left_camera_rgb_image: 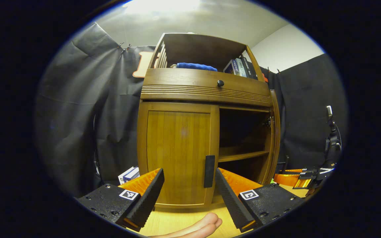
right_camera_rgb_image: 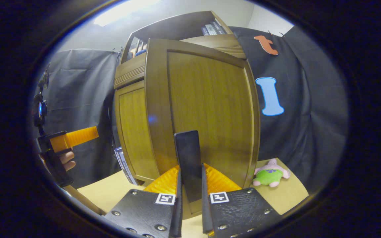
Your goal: Open the right door of the double-door shoe cabinet with the right hand, and open the left door with the left hand.
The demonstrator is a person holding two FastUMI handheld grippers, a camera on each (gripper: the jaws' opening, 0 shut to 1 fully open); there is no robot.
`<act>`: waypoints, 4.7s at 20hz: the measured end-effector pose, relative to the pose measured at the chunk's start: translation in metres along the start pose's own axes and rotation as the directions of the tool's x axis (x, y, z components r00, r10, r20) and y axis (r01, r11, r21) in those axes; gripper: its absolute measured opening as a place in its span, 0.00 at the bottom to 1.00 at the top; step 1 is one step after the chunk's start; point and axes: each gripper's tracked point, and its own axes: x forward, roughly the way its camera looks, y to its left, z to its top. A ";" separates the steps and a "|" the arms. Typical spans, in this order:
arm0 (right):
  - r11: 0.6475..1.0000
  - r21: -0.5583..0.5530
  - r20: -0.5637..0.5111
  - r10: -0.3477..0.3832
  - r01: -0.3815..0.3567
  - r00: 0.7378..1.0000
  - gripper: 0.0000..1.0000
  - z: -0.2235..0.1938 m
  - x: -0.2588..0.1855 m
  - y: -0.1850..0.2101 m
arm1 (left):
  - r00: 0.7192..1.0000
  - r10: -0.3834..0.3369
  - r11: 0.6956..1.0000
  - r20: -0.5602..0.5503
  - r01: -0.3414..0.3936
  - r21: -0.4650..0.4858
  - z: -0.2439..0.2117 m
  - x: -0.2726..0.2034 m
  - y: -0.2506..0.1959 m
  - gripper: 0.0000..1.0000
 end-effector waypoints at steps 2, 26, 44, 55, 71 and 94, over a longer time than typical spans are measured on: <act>1.000 0.012 0.004 -0.013 0.013 1.000 0.24 0.000 -0.004 -0.006 | 1.000 -0.005 1.000 -0.009 0.005 0.008 -0.002 0.001 -0.002 0.92; 0.971 -0.044 0.134 -0.226 0.234 0.965 0.23 0.028 -0.065 -0.083 | 0.998 -0.004 0.997 -0.059 0.009 0.078 -0.022 0.009 -0.016 0.92; 0.989 0.030 0.149 -0.147 0.144 0.978 0.02 0.041 -0.084 -0.192 | 0.998 -0.009 0.996 -0.063 0.015 0.093 -0.028 0.016 -0.024 0.92; 0.929 -0.100 0.193 -0.334 0.357 0.923 0.25 0.043 -0.116 -0.199 | 0.998 -0.053 0.998 -0.015 0.054 0.042 -0.033 0.060 -0.046 0.92; 0.947 0.003 0.403 -0.295 0.321 0.867 0.99 0.074 -0.171 -0.068 | 0.991 -0.062 0.998 0.121 0.062 -0.002 -0.052 0.165 -0.050 0.89; 0.934 -0.003 0.345 -0.334 0.357 0.877 0.99 0.069 -0.226 -0.026 | 0.978 -0.185 0.979 -0.094 0.193 0.072 -0.077 0.125 -0.049 0.33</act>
